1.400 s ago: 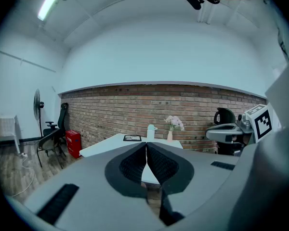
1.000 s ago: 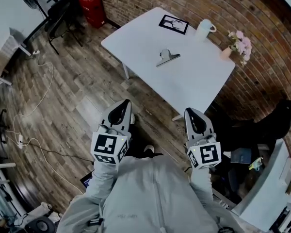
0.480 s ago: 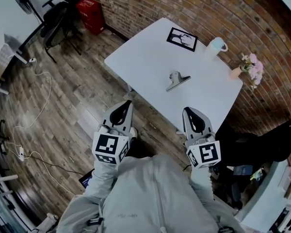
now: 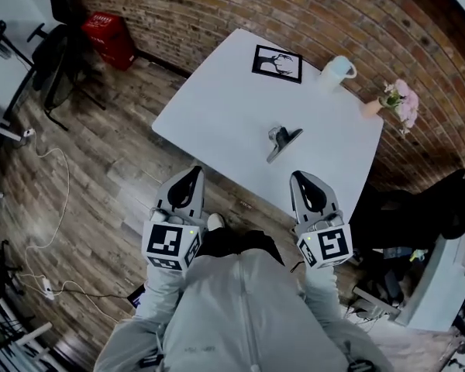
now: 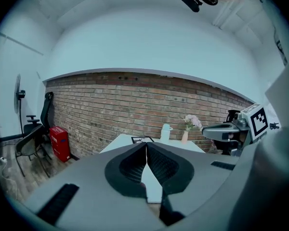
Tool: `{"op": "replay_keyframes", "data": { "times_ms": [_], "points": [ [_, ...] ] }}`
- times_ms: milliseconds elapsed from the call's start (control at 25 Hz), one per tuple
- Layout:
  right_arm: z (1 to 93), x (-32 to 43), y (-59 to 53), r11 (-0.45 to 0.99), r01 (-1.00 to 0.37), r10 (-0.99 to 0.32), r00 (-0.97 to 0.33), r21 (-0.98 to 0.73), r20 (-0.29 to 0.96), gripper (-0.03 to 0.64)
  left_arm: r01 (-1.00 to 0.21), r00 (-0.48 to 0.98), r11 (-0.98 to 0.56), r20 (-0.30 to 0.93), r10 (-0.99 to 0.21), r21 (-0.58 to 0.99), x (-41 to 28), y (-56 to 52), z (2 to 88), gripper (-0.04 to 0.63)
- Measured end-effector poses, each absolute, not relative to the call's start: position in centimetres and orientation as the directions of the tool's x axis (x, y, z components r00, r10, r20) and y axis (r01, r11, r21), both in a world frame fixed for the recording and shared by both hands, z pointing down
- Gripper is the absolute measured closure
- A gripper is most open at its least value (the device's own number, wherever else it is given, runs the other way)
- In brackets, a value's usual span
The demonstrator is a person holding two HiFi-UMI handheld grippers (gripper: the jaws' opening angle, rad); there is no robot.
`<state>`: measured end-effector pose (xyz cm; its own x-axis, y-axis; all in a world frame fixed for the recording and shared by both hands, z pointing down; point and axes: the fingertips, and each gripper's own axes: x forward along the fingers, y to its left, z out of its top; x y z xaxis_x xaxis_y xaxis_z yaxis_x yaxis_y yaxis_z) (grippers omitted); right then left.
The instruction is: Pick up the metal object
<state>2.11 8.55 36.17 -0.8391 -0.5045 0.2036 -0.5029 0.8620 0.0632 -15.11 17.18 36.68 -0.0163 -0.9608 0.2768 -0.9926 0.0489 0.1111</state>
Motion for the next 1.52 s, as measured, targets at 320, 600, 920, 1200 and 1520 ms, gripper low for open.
{"op": "replay_keyframes", "data": {
  "times_ms": [320, 600, 920, 1200, 1520],
  "points": [
    [38.0, 2.4, 5.7, 0.803, -0.594, -0.584, -0.766, 0.049, 0.269, 0.592, -0.988, 0.098, -0.053, 0.322, -0.942, 0.145, -15.9, 13.1, 38.8, 0.568],
    [39.1, 2.8, 2.0, 0.765, -0.643, -0.628, -0.729, 0.041, 0.272, 0.592, -0.982, 0.159, -0.117, 0.325, -0.932, 0.145, -15.8, 8.2, 39.7, 0.568],
    [38.6, 3.7, -4.6, 0.710, -0.704, -0.688, -0.684, 0.028, 0.242, 0.592, -0.970, 0.238, -0.213, 0.303, -0.923, 0.114, -14.9, -0.4, 38.5, 0.568],
    [37.4, 5.5, -9.9, 0.652, -0.758, -0.743, -0.636, 0.014, 0.209, 0.592, -0.941, 0.337, -0.330, 0.300, -0.892, 0.076, -12.4, -7.6, 37.2, 0.568],
    [37.3, 7.0, -11.2, 0.616, -0.787, -0.768, -0.601, -0.001, 0.220, 0.592, -0.905, 0.419, -0.419, 0.326, -0.847, 0.075, -10.3, -10.2, 37.9, 0.568]
  ]
}}
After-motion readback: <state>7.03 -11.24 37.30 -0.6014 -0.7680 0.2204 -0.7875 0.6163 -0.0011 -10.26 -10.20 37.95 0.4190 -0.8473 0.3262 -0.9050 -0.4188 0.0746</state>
